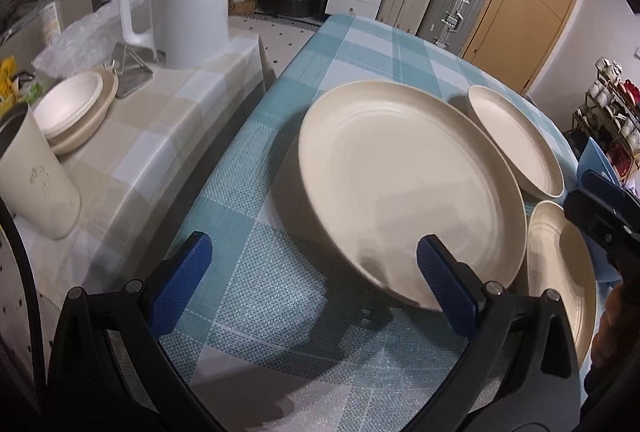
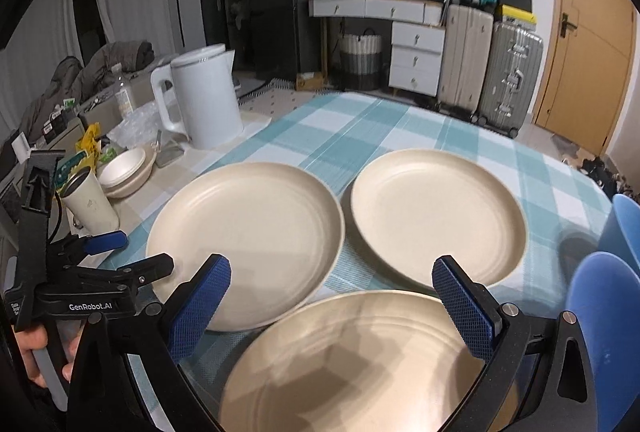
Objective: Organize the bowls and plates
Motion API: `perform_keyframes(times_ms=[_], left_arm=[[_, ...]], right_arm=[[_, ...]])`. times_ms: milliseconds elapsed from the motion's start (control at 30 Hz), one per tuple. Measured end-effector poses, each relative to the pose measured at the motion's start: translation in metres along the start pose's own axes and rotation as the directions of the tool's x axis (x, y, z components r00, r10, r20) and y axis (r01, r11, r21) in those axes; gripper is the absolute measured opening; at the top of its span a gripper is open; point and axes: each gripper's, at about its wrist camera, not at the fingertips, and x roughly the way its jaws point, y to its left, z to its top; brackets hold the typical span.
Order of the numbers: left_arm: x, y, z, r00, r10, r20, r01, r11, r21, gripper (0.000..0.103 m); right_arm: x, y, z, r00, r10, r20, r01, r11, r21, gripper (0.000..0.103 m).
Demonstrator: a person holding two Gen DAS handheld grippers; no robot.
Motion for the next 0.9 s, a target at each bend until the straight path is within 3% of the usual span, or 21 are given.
perform_keyframes(times_ms=[267,400,600,900], left_arm=[[0.001,0.003,0.0,1.0,-0.02,-0.004,0.019,1.0,-0.019,0.102],[0.0,0.004,0.001,1.0,-0.028,0.0,0.028,0.999,-0.034,0.102],[-0.002,0.007,0.001,0.999,-0.043,0.008,0.043,0.998,-0.052,0.102],[-0.004,0.011,0.001,0.997,-0.071,0.027,0.073,0.995,-0.069,0.086]], right_arm=[[0.026,0.009,0.011,0.998,0.054,-0.036,-0.052,0.998,0.046,0.102],[0.039,0.01,0.011,0.993,0.089,-0.074,-0.085,0.994,0.063,0.093],[0.056,0.013,0.01,0.987,0.111,-0.117,-0.102,0.992,0.079,0.088],[0.069,0.022,0.009,0.985,0.098,-0.144,-0.091,0.994,0.056,0.082]])
